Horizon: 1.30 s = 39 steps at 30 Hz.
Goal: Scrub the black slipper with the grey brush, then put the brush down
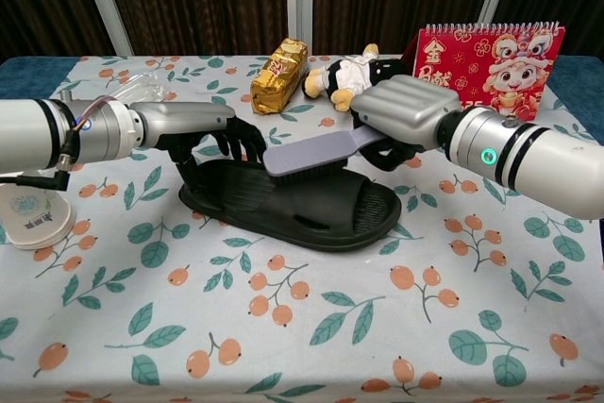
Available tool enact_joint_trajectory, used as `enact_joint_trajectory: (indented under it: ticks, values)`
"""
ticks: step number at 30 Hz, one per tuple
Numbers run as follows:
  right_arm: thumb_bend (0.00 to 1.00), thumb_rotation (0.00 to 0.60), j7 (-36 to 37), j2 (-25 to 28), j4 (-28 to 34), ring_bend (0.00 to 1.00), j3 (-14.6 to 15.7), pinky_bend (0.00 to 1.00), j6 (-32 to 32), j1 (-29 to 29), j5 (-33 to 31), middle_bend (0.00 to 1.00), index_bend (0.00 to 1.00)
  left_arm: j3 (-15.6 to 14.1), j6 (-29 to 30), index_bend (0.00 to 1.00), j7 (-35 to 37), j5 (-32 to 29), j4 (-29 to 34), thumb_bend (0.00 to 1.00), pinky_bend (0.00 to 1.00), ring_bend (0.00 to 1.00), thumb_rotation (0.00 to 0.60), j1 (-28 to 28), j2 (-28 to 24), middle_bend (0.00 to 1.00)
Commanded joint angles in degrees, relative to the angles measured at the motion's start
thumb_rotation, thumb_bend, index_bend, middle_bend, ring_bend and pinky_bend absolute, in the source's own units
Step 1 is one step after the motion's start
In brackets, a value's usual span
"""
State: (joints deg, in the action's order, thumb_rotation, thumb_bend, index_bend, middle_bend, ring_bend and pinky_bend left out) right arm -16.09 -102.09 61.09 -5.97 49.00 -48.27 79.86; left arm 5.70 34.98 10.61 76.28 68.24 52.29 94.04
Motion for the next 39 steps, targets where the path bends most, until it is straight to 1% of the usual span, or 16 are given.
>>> enact_joint_trajectory:
  ticks: [1, 5, 7, 9, 12, 15, 17, 20, 23, 25, 29, 33, 39]
  values:
    - [0.51, 0.6, -0.87, 1.39, 1.68, 1.0, 1.94, 1.0, -1.21, 0.18, 0.9, 1.0, 1.0, -0.03, -0.02, 0.4, -0.01, 0.0, -0.1, 0.24, 0.26, 0.31, 0.6, 0.04, 0.0, 0.45]
    - [0.51, 0.6, -1.72, 4.58, 5.73, 1.0, 4.5, 1.0, -1.4, 1.11, 2.56, 1.0, 1.0, -0.02, -0.13, 0.4, 0.01, -0.05, -0.24, 0.24, 0.26, 0.31, 0.6, 0.2, 0.1, 0.45]
    - [0.51, 0.6, -2.47, 6.24, 7.67, 1.0, 5.28, 1.0, -0.97, 1.55, 3.25, 1.0, 1.0, -0.07, -0.12, 0.4, -0.07, -0.01, -0.25, 0.24, 0.26, 0.31, 0.6, 0.25, 0.15, 0.45]
    - [0.51, 0.6, -2.42, 7.59, 9.21, 1.0, 5.33, 1.0, -0.13, 1.91, 3.65, 1.0, 1.0, -0.14, -0.04, 0.4, -0.25, 0.02, -0.23, 0.24, 0.26, 0.31, 0.6, 0.26, 0.19, 0.45]
    - [0.51, 0.6, -1.02, 8.92, 10.46, 1.0, 3.93, 1.0, 1.52, 2.23, 3.42, 1.0, 1.0, -0.18, 0.05, 0.4, -0.45, -0.03, -0.18, 0.24, 0.26, 0.31, 0.6, 0.27, 0.24, 0.45]
    - [0.51, 0.6, 0.5, 8.54, 9.79, 1.0, 1.25, 1.0, 2.63, 1.96, 1.96, 1.0, 1.0, -0.18, 0.18, 0.4, -0.69, -0.06, -0.04, 0.24, 0.26, 0.31, 0.6, 0.3, 0.26, 0.45]
    - [0.51, 0.6, 0.84, 7.38, 8.32, 1.0, -0.64, 1.0, 2.46, 1.39, 0.32, 1.0, 1.0, -0.24, 0.18, 0.4, -0.91, -0.08, 0.12, 0.24, 0.26, 0.31, 0.6, 0.33, 0.2, 0.45]
    - [0.51, 0.6, -0.05, 5.17, 5.65, 1.0, -2.26, 1.0, 0.98, 0.12, -1.69, 1.0, 1.0, -0.22, 0.13, 0.4, -1.26, -0.25, 0.21, 0.24, 0.26, 0.31, 0.6, 0.41, 0.13, 0.45]
    - [0.51, 0.6, -1.68, 3.04, 3.36, 1.0, -2.45, 1.0, -0.73, -1.0, -2.73, 1.0, 1.0, -0.16, 0.08, 0.4, -1.43, -0.5, 0.29, 0.24, 0.26, 0.31, 0.6, 0.45, 0.09, 0.45]
    - [0.51, 0.6, -2.39, 2.3, 2.73, 1.0, -1.95, 1.0, -2.02, -1.52, -2.89, 1.0, 1.0, -0.17, -0.02, 0.39, -1.51, -0.65, 0.28, 0.24, 0.26, 0.31, 0.6, 0.46, 0.1, 0.45]
    - [0.51, 0.6, -3.87, 2.55, 3.37, 1.0, 0.33, 1.0, -3.29, -1.5, -1.82, 1.0, 1.0, -0.2, -0.1, 0.4, -1.58, -0.88, 0.11, 0.24, 0.26, 0.31, 0.6, 0.44, 0.2, 0.45]
    - [0.51, 0.6, -4.35, 4.86, 6.4, 1.0, 2.78, 1.0, -3.64, -0.71, -0.3, 1.0, 1.0, -0.24, -0.29, 0.4, -1.56, -0.96, -0.2, 0.24, 0.26, 0.31, 0.6, 0.51, 0.33, 0.45]
    - [0.51, 0.6, -5.36, 9.27, 11.31, 1.0, 6.35, 1.0, -2.45, 1.17, 2.33, 1.0, 1.0, -0.26, -0.21, 0.39, -1.72, -1.0, -0.17, 0.24, 0.26, 0.31, 0.6, 0.51, 0.36, 0.45]
